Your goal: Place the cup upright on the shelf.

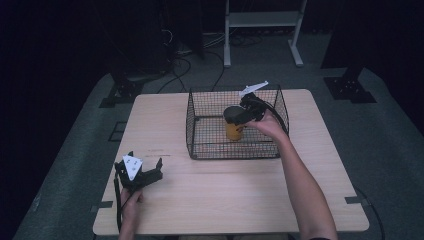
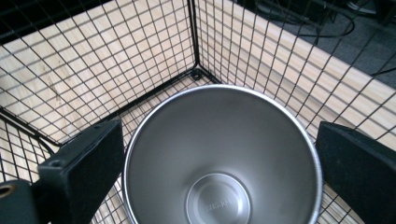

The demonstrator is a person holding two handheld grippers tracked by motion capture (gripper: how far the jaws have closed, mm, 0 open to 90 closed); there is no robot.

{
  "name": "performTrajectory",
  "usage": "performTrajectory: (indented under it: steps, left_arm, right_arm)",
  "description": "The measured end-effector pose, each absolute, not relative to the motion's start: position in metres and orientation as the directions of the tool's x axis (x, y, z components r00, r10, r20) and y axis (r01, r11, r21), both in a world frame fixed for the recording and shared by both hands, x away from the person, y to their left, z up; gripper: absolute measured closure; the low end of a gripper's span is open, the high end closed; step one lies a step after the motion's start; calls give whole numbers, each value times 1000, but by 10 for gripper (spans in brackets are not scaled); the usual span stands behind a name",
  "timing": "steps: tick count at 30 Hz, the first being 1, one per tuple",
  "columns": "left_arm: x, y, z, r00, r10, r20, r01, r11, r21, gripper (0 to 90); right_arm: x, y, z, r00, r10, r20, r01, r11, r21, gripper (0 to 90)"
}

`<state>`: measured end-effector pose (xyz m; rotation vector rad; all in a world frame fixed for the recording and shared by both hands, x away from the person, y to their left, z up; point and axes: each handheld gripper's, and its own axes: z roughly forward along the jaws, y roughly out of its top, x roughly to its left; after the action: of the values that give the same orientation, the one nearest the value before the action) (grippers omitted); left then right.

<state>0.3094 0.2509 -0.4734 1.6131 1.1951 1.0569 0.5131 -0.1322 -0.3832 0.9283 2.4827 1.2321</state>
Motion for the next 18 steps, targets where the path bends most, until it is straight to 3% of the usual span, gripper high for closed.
performTrajectory:
  steps: [18]
  left_arm:
    - [310,251,-473,185,973,141,263,-187,947,0]
  right_arm:
    - [506,-151,-361,-760,638,127,434,352,829,21]
